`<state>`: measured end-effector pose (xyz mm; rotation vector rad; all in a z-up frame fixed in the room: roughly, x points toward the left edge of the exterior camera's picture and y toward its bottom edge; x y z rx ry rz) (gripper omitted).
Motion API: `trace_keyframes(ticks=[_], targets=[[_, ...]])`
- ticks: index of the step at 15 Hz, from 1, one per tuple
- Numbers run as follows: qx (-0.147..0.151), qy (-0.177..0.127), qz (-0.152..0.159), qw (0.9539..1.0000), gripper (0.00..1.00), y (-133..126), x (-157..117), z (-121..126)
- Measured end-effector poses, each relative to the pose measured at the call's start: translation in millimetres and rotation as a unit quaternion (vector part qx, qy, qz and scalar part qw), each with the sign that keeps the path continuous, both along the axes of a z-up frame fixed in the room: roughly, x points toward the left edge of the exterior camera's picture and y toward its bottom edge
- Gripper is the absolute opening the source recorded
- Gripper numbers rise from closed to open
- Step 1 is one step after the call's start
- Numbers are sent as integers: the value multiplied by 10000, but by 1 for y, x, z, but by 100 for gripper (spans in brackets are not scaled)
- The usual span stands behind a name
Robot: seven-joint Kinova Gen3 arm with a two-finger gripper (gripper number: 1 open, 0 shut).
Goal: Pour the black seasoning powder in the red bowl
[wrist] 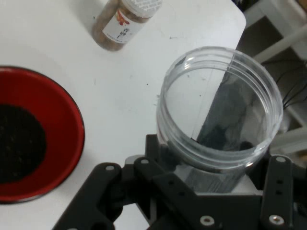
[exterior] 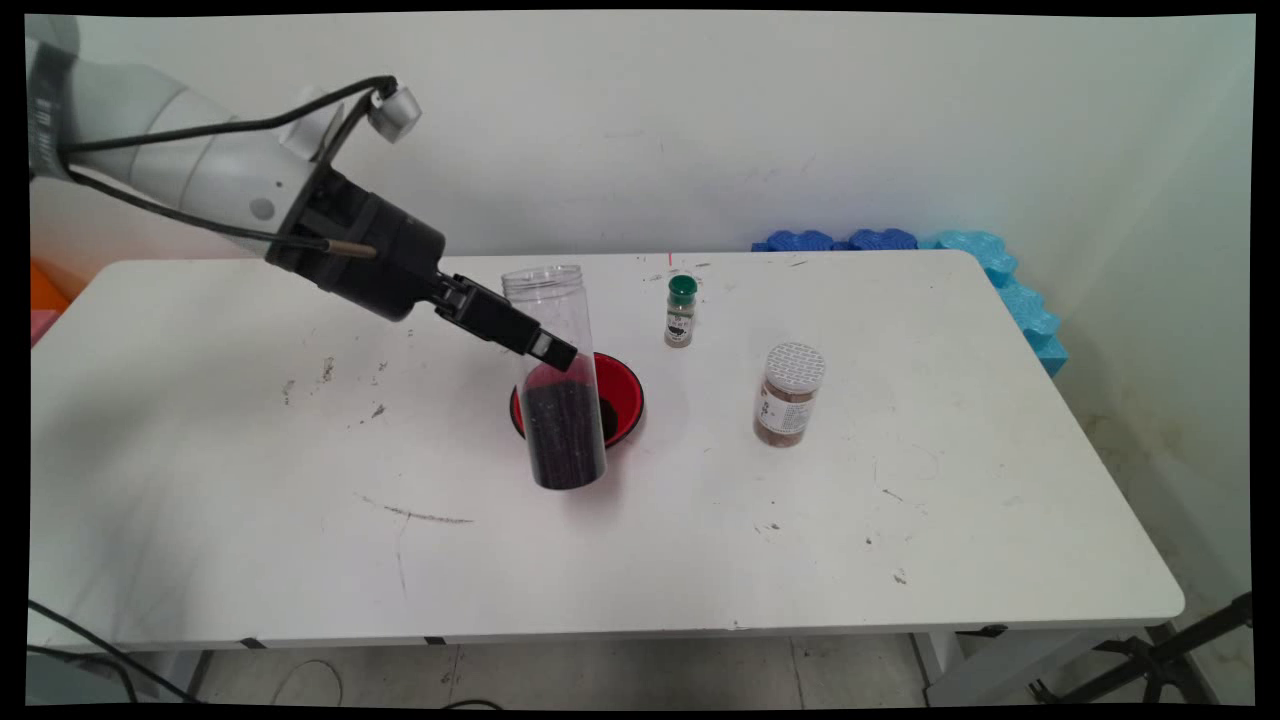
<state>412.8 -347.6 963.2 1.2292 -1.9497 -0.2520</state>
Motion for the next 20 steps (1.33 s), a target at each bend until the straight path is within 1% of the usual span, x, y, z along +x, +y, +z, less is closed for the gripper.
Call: trace_keyframes(ticks=[2,4,7,10,13,14,15,16,18,19,20], targets=[[353,195,248,9989,0,-2,-1,-6],[677,384,473,9958,0,-4,-3,-12],[1145,649,840,9877,0,-10,-4,-20],[1557,859,1160,9772,0,-15,-5,-29],[1978,1021,1401,9648,0,-17,-6,-38],[2056,1051,1445,9622,0,-18,-7,-39],[2171,1098,1519,9580,0,-19,-7,-42],[2246,1129,1567,9551,0,-19,-7,-43],[2427,1214,1697,9474,0,-21,-8,-46],[2538,1272,1783,9421,0,-23,-8,-48],[2668,1345,1890,9354,0,-24,-8,-50]])
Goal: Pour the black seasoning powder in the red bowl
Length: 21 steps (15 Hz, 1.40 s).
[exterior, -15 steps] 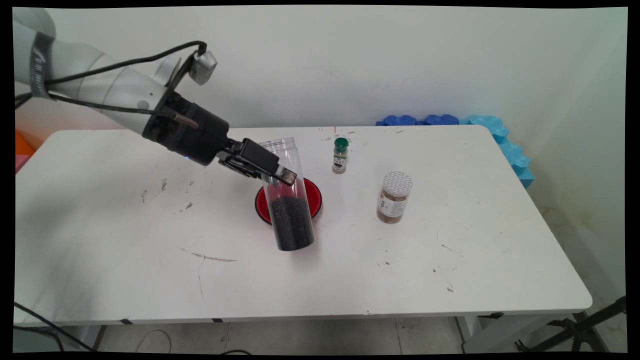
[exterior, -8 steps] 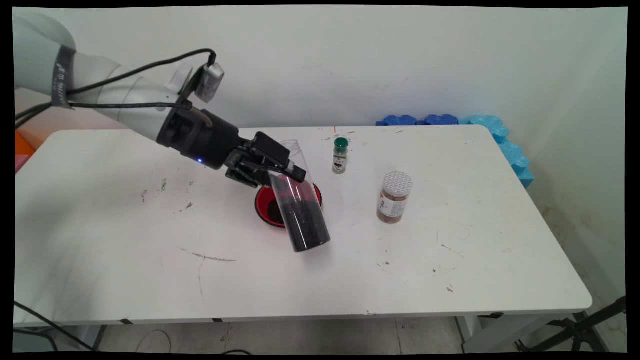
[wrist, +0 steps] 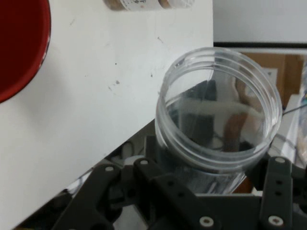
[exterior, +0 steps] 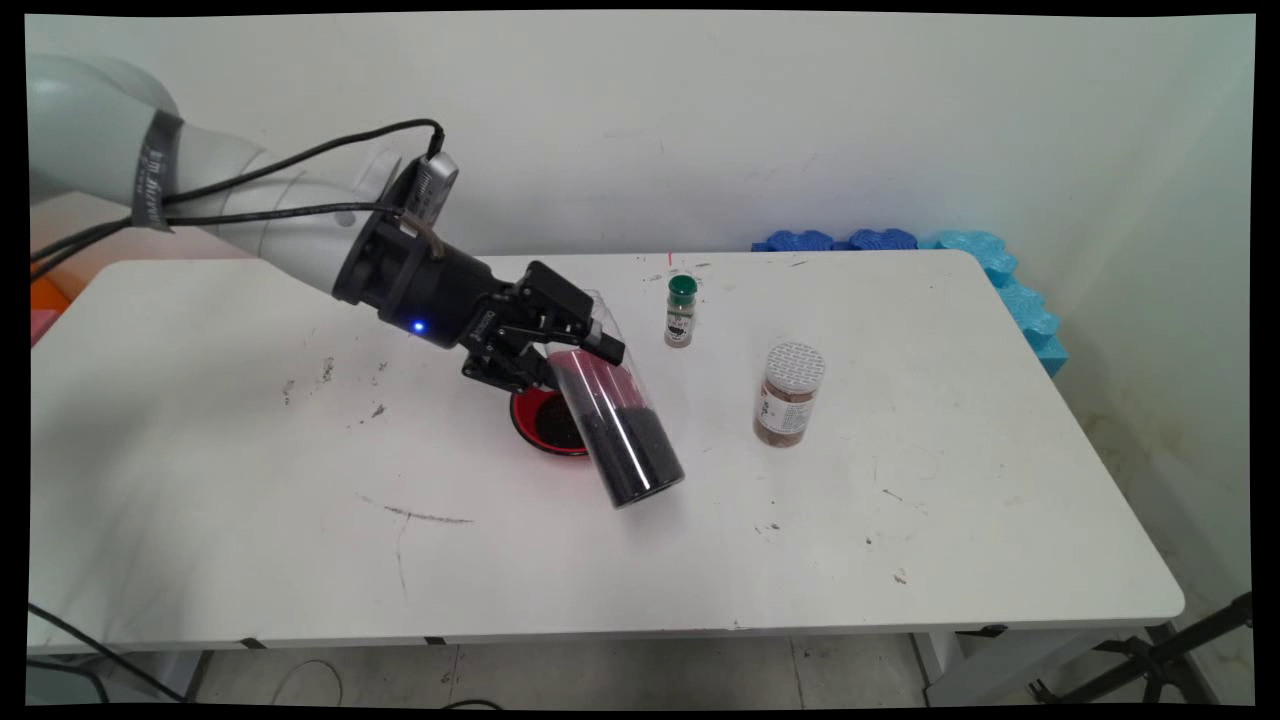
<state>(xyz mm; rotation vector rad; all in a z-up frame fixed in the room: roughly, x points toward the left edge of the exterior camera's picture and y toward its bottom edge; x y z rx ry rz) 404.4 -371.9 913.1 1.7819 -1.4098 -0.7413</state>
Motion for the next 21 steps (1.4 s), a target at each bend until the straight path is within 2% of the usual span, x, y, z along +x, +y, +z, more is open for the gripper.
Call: trace_keyframes(ticks=[4,7,12,18,21], targets=[[437,213,372,9981,0,-5,2,-6],[790,376,646,9941,0,-9,5,-10],[1196,573,949,9866,0,-13,7,-14],[1793,865,1325,9710,0,-16,9,-18],[2090,1022,1509,9608,0,-18,11,-20]])
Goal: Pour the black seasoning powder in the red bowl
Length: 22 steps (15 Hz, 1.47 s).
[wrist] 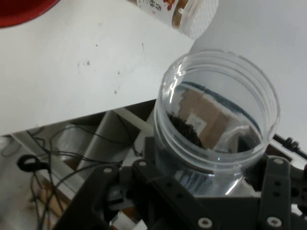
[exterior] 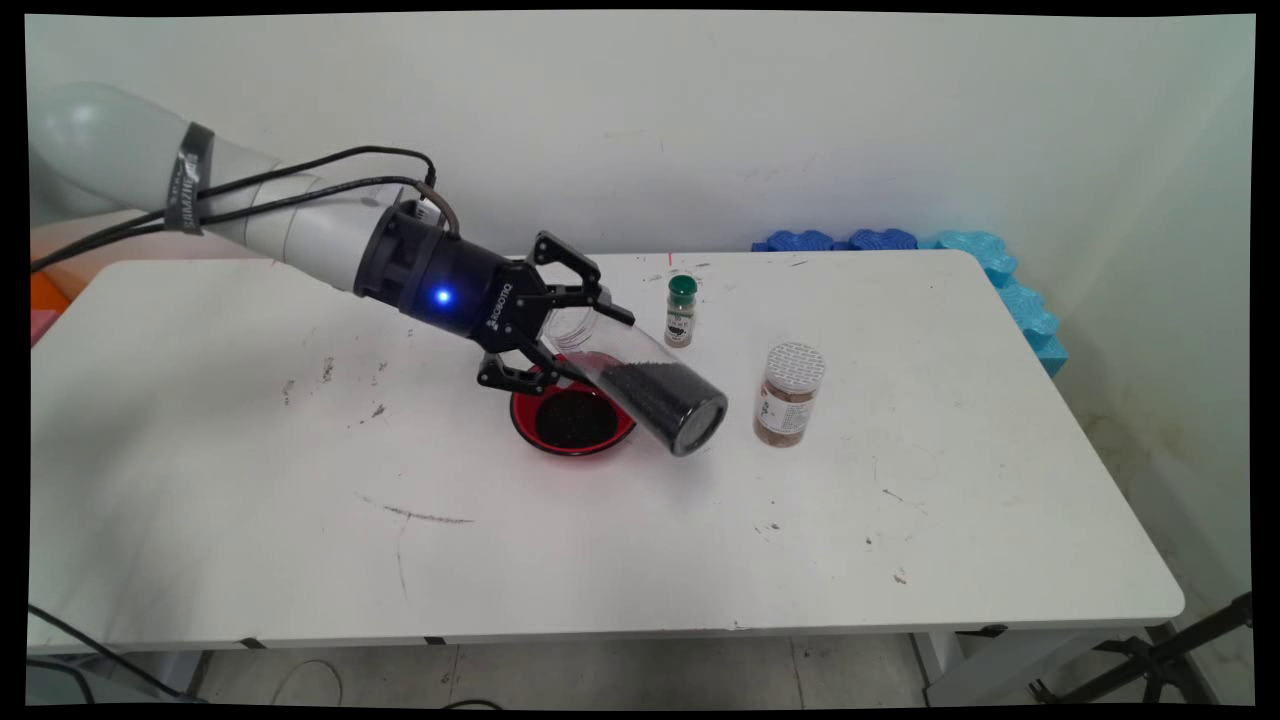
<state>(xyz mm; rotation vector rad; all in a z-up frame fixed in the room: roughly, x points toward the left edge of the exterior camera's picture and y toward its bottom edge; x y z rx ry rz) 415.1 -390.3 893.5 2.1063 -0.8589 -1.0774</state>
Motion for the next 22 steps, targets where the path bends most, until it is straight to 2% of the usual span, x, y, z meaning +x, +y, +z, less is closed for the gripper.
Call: trace_keyframes(ticks=[3,6,10,14,22], targets=[[332,194,207,9990,0,-2,1,-2],[545,329,349,9974,0,-4,2,-3],[858,542,580,9931,0,-4,4,-6],[1142,726,775,9878,0,-3,6,-9],[1636,1107,1173,9733,0,-2,9,-16]])
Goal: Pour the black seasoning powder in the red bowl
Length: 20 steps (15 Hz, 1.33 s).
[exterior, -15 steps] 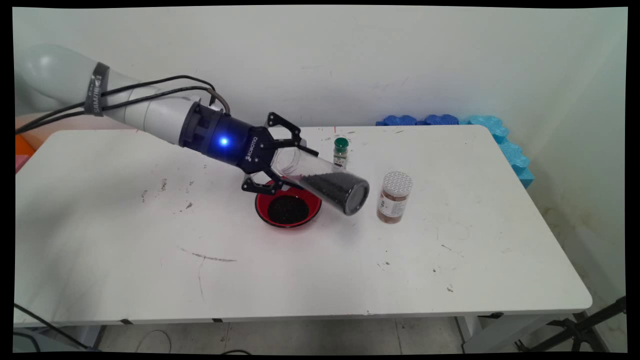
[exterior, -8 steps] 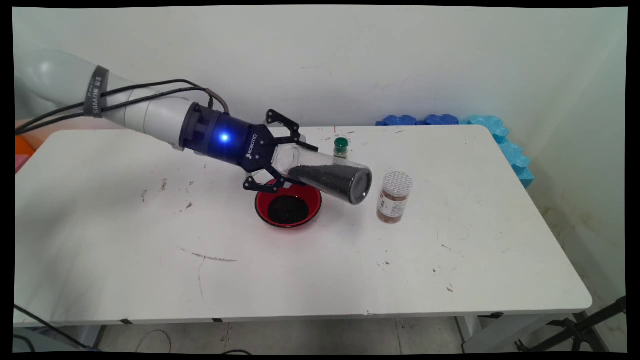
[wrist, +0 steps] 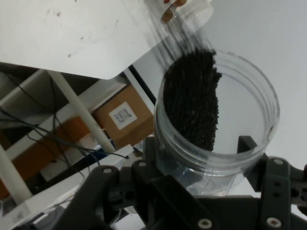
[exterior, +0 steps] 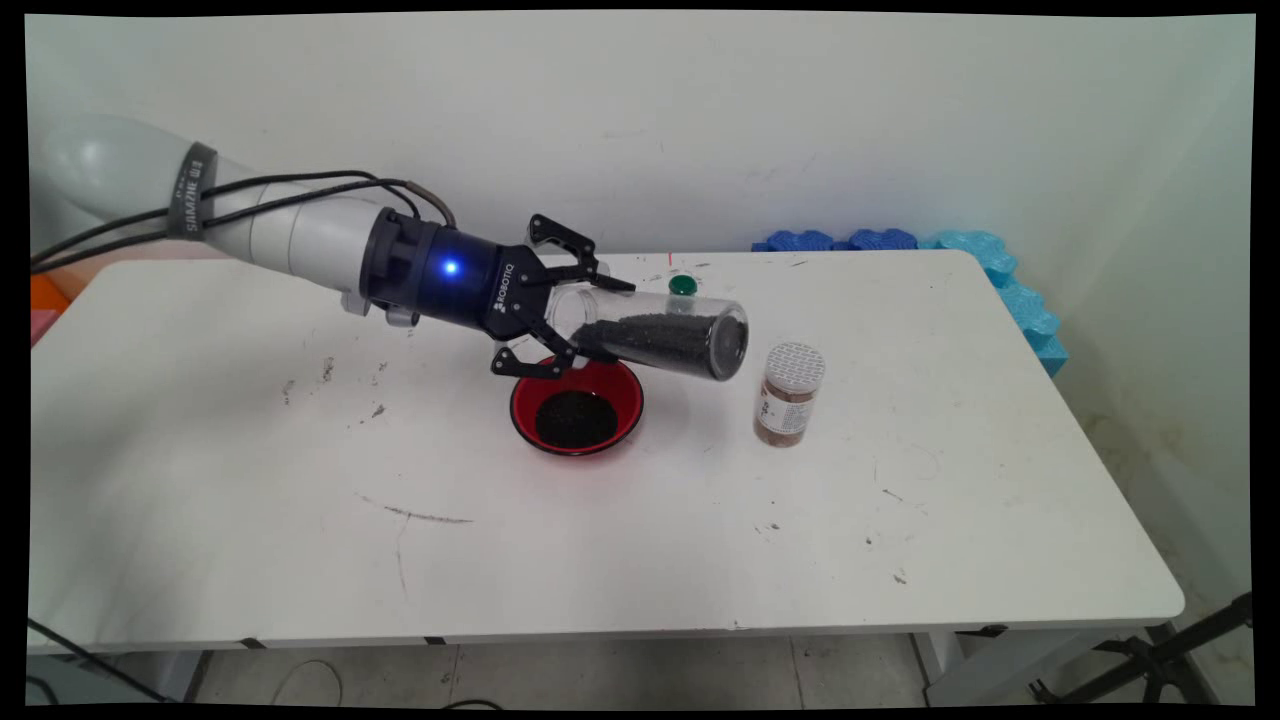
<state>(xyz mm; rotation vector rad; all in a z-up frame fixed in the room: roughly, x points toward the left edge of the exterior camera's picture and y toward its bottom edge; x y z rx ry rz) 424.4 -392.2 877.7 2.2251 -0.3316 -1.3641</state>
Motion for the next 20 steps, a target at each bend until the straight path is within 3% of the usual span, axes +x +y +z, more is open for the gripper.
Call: trace_keyframes(ticks=[10,20], targets=[[372,317,331,9983,0,0,-1,-5],[452,397,429,9973,0,-1,-2,-8]])
